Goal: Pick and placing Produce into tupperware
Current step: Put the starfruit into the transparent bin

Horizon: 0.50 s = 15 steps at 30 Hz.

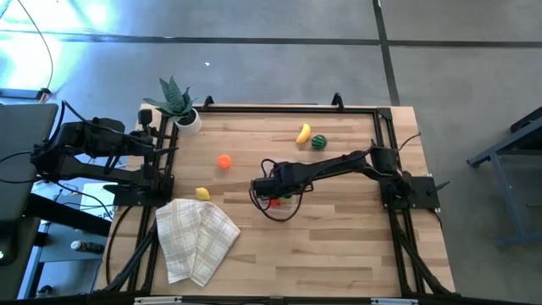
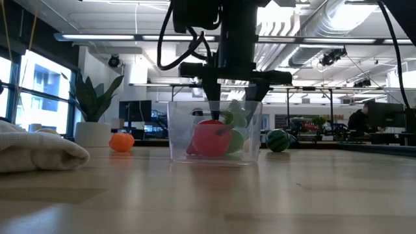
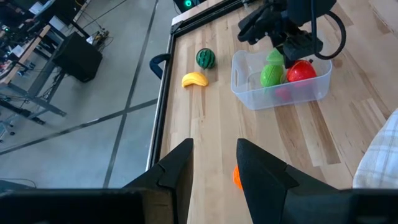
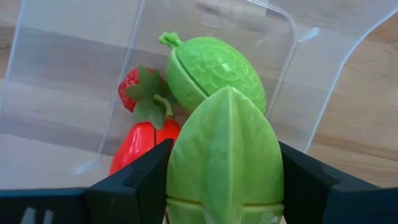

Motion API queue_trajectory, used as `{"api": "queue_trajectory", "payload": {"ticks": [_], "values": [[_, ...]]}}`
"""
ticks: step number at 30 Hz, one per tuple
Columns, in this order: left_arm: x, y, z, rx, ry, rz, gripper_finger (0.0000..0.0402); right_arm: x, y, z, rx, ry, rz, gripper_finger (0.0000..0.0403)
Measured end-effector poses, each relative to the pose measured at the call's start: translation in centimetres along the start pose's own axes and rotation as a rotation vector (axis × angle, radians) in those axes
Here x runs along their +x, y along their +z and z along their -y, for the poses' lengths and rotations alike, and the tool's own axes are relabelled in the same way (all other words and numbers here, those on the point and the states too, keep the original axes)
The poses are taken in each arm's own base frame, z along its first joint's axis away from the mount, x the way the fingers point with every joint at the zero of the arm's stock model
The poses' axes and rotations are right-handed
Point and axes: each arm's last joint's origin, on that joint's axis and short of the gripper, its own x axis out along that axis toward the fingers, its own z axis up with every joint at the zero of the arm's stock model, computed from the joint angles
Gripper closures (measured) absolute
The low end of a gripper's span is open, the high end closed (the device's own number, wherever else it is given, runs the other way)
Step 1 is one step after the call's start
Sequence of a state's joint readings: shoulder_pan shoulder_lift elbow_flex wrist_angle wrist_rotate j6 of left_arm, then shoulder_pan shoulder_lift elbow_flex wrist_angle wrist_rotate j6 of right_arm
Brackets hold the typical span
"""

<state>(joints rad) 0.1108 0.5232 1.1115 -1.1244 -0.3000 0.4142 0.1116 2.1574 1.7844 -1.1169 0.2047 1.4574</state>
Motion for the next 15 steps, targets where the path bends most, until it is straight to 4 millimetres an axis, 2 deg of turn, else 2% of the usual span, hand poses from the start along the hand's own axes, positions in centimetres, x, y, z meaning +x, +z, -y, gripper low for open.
{"api": "queue_trajectory", "payload": {"ticks": [15], "values": [[0.0, 0.0, 0.0, 0.0, 0.001, 0.0, 0.0289, 0.29, -0.08, -0.1, -0.022, -0.003, -0.004, 0.0178]]}}
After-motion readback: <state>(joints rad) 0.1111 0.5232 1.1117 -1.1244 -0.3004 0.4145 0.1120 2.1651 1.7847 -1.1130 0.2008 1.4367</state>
